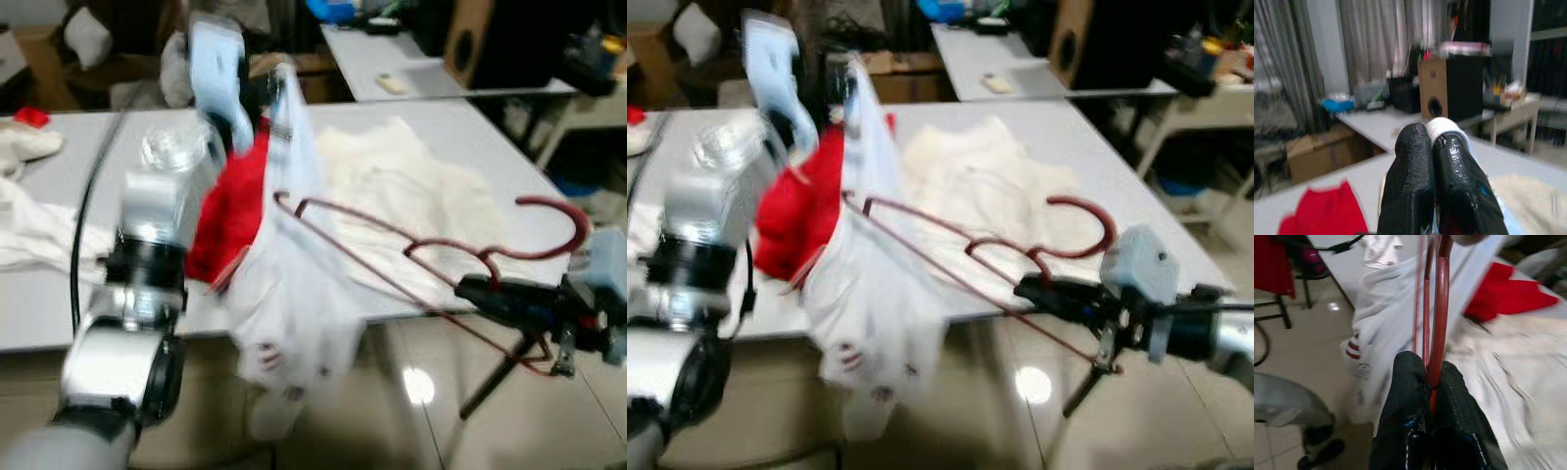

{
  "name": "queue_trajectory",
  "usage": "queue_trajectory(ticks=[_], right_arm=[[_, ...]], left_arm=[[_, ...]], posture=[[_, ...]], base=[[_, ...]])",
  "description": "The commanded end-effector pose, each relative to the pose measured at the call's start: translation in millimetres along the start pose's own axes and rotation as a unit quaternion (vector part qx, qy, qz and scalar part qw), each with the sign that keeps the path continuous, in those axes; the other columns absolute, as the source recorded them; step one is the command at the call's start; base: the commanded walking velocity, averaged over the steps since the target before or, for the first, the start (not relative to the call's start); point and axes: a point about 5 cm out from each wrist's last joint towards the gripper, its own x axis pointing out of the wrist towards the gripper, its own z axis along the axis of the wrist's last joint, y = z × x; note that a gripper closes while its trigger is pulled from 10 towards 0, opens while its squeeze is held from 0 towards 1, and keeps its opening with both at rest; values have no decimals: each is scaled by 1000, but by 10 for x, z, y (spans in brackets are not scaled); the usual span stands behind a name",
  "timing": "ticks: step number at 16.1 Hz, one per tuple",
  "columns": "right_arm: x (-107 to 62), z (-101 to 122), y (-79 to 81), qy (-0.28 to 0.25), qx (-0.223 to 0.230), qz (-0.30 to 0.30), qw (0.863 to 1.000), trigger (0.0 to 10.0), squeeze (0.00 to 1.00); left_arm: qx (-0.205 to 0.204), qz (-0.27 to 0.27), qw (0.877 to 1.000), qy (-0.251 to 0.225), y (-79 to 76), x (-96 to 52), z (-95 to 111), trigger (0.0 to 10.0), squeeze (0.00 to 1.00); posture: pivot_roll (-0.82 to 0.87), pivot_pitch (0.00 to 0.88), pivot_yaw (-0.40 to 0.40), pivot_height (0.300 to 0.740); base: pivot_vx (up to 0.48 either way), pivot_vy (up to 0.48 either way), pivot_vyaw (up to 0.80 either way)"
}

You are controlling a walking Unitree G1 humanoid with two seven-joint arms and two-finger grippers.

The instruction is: Hang hanger

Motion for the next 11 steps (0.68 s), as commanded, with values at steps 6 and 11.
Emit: queue_trajectory(ticks=[6,11], right_arm=[[248,97,-107,26,-54,18,998,10000,0],[441,226,-299,29,-103,47,993,10000,0]], left_arm=[[11,-88,992,-91,-102,95,687,10000,0],[9,-155,980,-123,-273,-78,1085,10000,0]], posture=[[-118,0,13,740],[-96,0,-5,740]], base=[[371,0,0],[131,0,0]])
